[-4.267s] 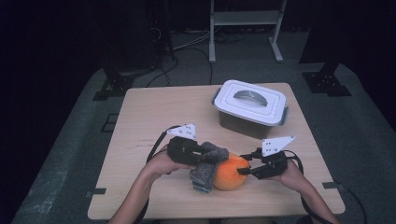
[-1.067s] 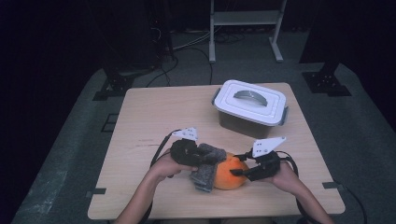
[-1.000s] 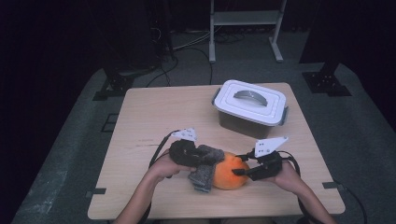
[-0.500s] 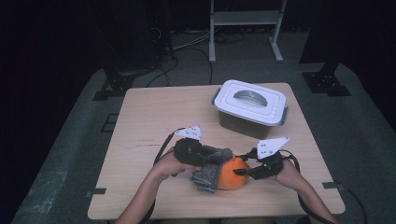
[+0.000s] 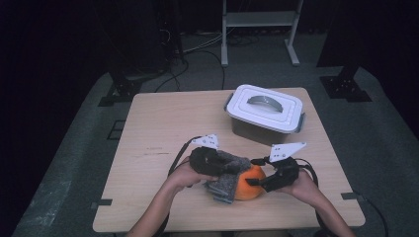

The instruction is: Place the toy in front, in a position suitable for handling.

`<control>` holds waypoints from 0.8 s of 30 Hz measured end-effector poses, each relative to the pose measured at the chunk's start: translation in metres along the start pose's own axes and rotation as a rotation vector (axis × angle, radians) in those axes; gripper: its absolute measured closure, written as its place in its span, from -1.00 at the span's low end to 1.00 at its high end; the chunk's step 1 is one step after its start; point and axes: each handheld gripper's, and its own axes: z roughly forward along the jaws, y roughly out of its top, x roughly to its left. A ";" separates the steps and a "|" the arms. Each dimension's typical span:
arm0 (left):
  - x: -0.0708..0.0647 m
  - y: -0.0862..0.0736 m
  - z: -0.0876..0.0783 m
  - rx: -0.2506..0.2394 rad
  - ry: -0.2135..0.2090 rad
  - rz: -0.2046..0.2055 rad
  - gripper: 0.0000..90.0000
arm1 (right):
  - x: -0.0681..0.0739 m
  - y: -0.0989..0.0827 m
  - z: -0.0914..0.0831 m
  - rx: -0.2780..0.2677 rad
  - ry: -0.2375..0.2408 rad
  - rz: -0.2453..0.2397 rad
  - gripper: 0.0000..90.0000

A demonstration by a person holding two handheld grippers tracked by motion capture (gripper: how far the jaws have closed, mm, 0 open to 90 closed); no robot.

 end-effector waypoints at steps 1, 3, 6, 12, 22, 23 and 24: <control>0.001 0.000 -0.001 0.004 0.002 0.005 0.57 | -0.001 -0.002 0.002 -0.002 0.000 0.008 -0.31; 0.001 -0.002 -0.004 -0.002 0.000 -0.001 0.57 | -0.003 -0.007 0.005 -0.020 0.016 0.017 -0.14; 0.001 -0.003 -0.011 -0.015 0.000 -0.001 0.57 | -0.004 -0.009 0.006 -0.018 0.031 -0.023 0.17; 0.001 -0.001 -0.032 -0.030 0.020 0.009 0.57 | -0.009 -0.007 0.004 -0.067 0.087 -0.062 0.34; -0.007 0.004 -0.034 -0.013 -0.003 0.044 0.57 | -0.007 0.008 0.021 -0.081 0.225 -0.141 0.36; -0.006 0.002 -0.031 -0.001 -0.004 0.040 0.57 | -0.006 0.008 0.023 -0.078 0.234 -0.156 0.36; -0.003 -0.002 -0.029 0.015 -0.004 0.034 0.57 | -0.006 0.007 0.024 -0.078 0.235 -0.172 0.35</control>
